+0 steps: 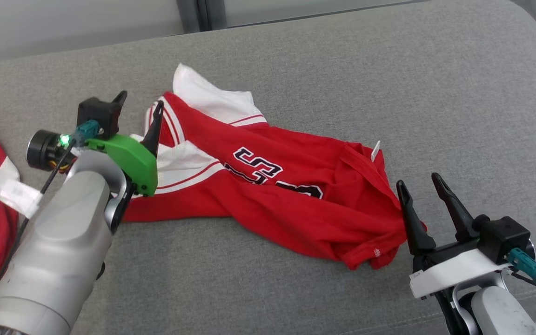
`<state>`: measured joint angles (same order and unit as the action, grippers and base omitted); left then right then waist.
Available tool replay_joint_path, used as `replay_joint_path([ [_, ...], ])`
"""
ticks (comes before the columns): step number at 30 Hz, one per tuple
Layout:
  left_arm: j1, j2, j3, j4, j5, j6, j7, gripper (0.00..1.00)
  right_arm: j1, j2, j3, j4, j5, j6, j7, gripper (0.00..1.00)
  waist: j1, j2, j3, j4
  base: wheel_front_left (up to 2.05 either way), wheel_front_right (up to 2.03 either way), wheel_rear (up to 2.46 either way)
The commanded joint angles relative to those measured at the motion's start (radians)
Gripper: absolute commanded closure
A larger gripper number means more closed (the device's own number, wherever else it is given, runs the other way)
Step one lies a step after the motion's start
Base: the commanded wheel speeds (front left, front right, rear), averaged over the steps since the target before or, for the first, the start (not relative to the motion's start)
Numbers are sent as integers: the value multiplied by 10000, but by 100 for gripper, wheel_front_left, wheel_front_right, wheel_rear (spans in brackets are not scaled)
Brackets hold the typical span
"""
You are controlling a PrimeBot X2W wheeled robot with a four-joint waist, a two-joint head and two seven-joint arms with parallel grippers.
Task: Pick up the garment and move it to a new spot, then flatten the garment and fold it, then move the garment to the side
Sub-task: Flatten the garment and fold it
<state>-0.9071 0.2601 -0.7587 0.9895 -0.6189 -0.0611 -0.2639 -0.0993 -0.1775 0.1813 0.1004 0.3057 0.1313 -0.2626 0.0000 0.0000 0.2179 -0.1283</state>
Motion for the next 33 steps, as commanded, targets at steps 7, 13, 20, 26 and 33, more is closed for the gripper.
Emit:
replay_joint_path([
  [7, 1063, 212, 578, -177, 336, -84, -6, 0, 169, -2, 55, 146, 21, -11, -31, 0, 0, 0, -327, 382, 0, 0, 0],
  [13, 1202, 36, 677, 312, 369, -271, -5, 0, 68, -107, 243, 186, 93, -11, -31, 0, 0, 0, -312, 318, 0, 0, 0],
  [20, 875, -204, 525, 935, 442, -470, -1, 0, -5, -134, 190, 197, 153, -11, -31, 0, 0, 0, 3, 0, 0, 0, 0],
  [26, 603, -453, 74, 1601, 519, -626, 109, 0, -76, -89, 183, 198, 179, -11, -31, 0, 0, 0, 188, -136, 0, 0, 0],
  [33, 622, -854, -508, 1731, 461, -696, 65, 0, -112, -75, 176, 178, 148, -11, -31, 0, 0, 0, 240, -173, 0, 0, 0],
])
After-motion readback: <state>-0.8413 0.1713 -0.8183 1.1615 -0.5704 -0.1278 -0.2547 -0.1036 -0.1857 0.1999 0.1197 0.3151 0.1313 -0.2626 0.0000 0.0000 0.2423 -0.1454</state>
